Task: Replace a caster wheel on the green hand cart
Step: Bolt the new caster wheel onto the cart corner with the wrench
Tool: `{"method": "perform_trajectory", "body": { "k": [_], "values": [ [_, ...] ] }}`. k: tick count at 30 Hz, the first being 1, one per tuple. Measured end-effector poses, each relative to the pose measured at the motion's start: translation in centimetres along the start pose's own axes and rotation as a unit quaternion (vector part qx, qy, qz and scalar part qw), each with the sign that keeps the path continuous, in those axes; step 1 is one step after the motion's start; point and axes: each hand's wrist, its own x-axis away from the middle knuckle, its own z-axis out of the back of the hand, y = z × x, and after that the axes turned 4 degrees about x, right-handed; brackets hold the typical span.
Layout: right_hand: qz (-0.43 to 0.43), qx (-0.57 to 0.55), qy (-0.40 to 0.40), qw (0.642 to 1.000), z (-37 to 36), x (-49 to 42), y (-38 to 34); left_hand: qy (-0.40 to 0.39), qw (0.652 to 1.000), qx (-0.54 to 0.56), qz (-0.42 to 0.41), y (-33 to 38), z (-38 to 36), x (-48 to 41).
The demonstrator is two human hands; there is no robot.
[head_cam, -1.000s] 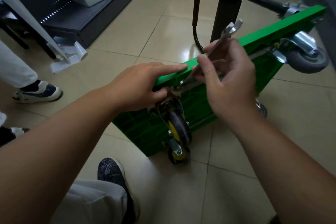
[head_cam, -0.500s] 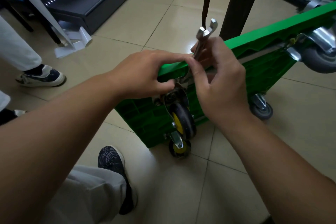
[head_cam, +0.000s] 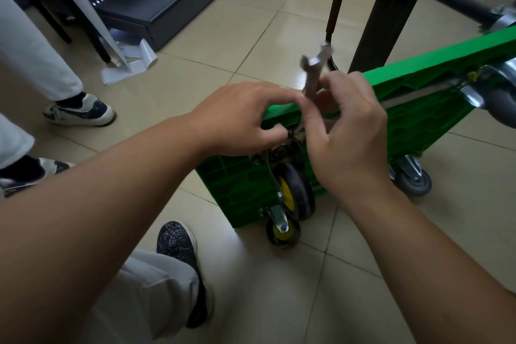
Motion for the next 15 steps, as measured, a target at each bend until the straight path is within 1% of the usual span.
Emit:
{"method": "perform_trajectory", "body": {
  "k": [2,4,6,9,13,15],
  "values": [
    [-0.041,-0.007,0.018,0.999,0.0,-0.5,0.5,-0.003,1.0,-0.014,0.008,-0.1,0.1,0.0],
    [-0.103,-0.051,0.032,0.993,0.1,-0.9,1.2,-0.006,1.0,-0.018,0.011,0.0,0.2,0.0],
    [-0.168,-0.109,0.04,0.979,0.1,-1.2,1.8,-0.013,1.0,-0.018,0.012,0.1,0.3,-0.1],
    [-0.262,-0.233,0.051,0.935,0.1,-1.5,2.0,-0.017,1.0,-0.015,0.017,0.0,0.4,-0.2],
    [-0.34,-0.309,0.071,0.885,0.0,-1.7,2.2,-0.01,1.0,-0.013,0.017,-0.3,0.3,-0.3],
    [-0.389,-0.352,0.079,0.848,0.0,-1.9,2.3,-0.009,1.0,-0.018,0.017,-0.4,0.2,-0.3]
  ]
}}
